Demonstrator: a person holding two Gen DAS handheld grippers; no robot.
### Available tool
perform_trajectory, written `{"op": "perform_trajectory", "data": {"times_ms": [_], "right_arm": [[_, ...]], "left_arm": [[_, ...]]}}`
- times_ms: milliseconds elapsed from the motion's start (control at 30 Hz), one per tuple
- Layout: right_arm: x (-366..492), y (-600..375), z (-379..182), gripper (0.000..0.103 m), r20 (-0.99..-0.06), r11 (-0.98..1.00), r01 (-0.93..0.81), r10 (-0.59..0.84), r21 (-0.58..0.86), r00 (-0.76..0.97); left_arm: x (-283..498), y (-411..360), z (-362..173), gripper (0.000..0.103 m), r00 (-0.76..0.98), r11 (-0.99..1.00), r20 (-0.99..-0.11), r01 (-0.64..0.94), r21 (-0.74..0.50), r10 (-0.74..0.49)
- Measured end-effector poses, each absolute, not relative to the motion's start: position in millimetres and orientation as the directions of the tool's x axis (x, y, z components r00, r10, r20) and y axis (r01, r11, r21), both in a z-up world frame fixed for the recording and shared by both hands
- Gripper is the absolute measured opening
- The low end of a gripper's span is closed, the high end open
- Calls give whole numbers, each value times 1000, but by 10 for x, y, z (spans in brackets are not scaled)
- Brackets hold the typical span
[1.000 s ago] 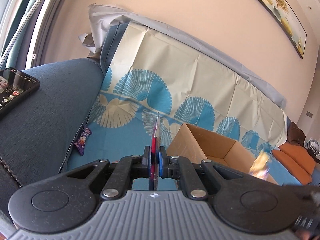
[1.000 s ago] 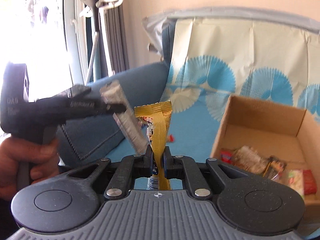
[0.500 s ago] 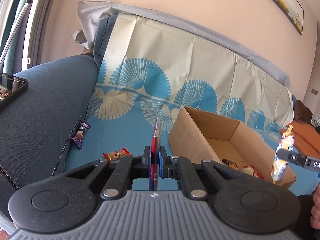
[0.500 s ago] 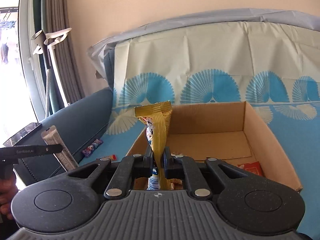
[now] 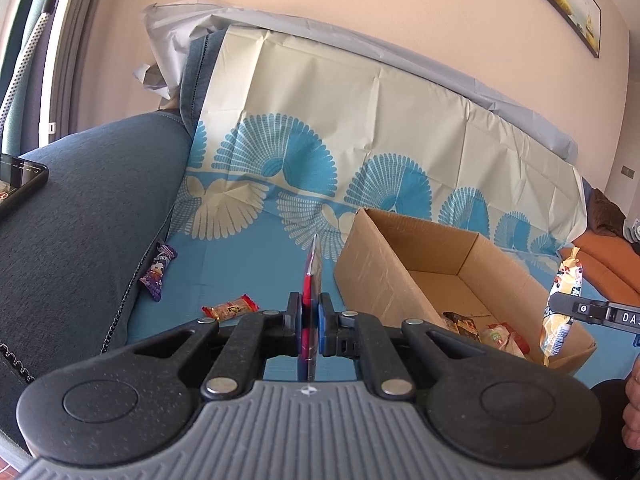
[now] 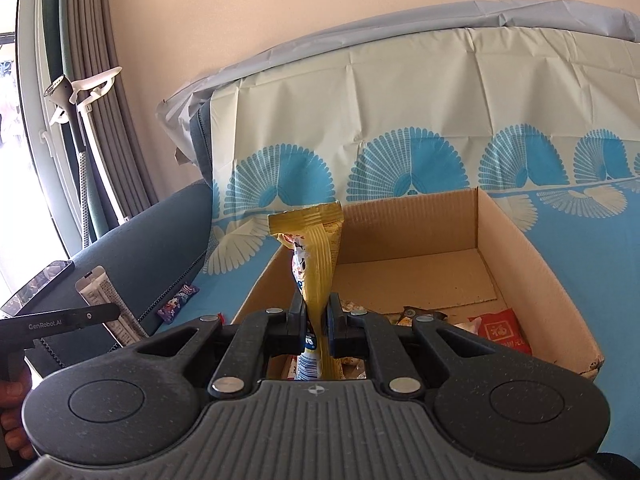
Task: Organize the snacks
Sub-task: 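Carry the yellow bar with the right tool over the box while the left holds the packet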
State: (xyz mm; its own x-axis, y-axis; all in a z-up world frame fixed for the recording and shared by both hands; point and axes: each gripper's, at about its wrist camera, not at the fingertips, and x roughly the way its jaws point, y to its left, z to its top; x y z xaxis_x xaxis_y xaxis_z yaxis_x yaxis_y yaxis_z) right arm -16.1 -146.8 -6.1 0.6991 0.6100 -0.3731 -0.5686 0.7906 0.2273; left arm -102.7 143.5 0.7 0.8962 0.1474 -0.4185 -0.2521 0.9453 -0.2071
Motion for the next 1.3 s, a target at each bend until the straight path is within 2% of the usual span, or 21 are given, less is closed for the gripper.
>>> {"op": "perform_trajectory", "data": {"times_ms": [1300], "right_arm": [[-118, -1441, -67, 10, -378, 803, -548, 594, 232, 710]], "left_arm": [[-1007, 1441, -4, 7, 907, 947, -402, -231, -222, 127]]}}
